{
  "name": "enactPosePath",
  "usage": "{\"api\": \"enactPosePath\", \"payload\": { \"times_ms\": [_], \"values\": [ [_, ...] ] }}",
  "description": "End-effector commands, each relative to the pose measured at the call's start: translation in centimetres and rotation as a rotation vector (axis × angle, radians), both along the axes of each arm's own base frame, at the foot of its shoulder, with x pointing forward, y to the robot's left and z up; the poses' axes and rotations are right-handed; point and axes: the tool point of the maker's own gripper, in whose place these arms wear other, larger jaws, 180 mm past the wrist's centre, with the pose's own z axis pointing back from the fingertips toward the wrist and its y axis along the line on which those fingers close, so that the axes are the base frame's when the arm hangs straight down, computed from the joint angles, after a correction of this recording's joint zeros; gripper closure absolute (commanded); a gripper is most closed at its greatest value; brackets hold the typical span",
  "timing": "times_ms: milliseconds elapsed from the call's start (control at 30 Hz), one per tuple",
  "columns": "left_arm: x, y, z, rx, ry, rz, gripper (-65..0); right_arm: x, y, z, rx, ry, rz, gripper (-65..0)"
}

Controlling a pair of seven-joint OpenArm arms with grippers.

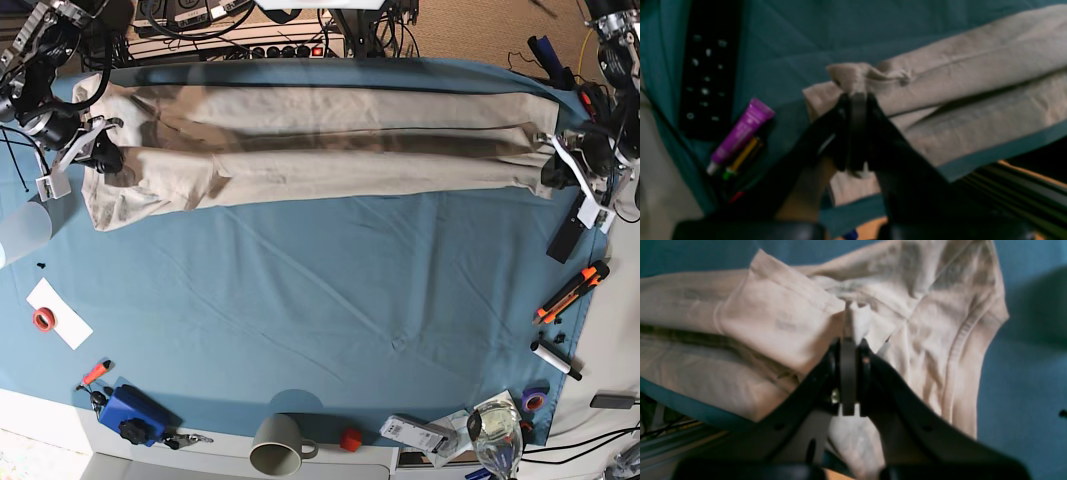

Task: Fold the T-shirt properly
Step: 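Lift and pull the shirt ends apart toward the arms with both grippers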

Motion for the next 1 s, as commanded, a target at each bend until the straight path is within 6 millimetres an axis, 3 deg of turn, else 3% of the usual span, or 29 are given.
{"api": "enactPosePath", "payload": {
  "times_ms": [0,167,467,500,567,667,967],
  "values": [
    [0.1,0.3,0.7,0.012,-0.023,-0.007,0.0,0.6,-0.3,1.3,-0.011,-0.045,0.007,0.0],
    [-2.0,0.4,-0.9,0.018,0.045,-0.002,0.0,-0.1,-0.3,0.7,-0.012,-0.020,0.005,0.0],
    [-2.3,-0.4,-2.2,0.003,0.040,0.065,0.0,-1.1,-0.7,-0.2,-0.039,0.028,-0.001,0.0],
    [-2.3,-0.6,-2.3,-0.002,0.041,0.067,-2.6,-1.2,-0.7,-0.3,-0.038,0.031,-0.001,0.0],
    [-2.3,-0.7,-2.4,-0.006,0.041,0.070,-16.3,-1.3,-0.7,-0.3,-0.039,0.033,-0.001,-0.3],
    [-2.3,-0.6,-2.4,-0.006,0.046,0.082,-29.0,-1.9,-0.7,-0.7,-0.038,0.052,0.000,-10.7],
    [-2.0,0.1,-2.7,0.005,0.032,0.156,-29.7,-4.2,-0.5,-1.9,-0.029,0.118,0.003,-12.5]
  ]
}}
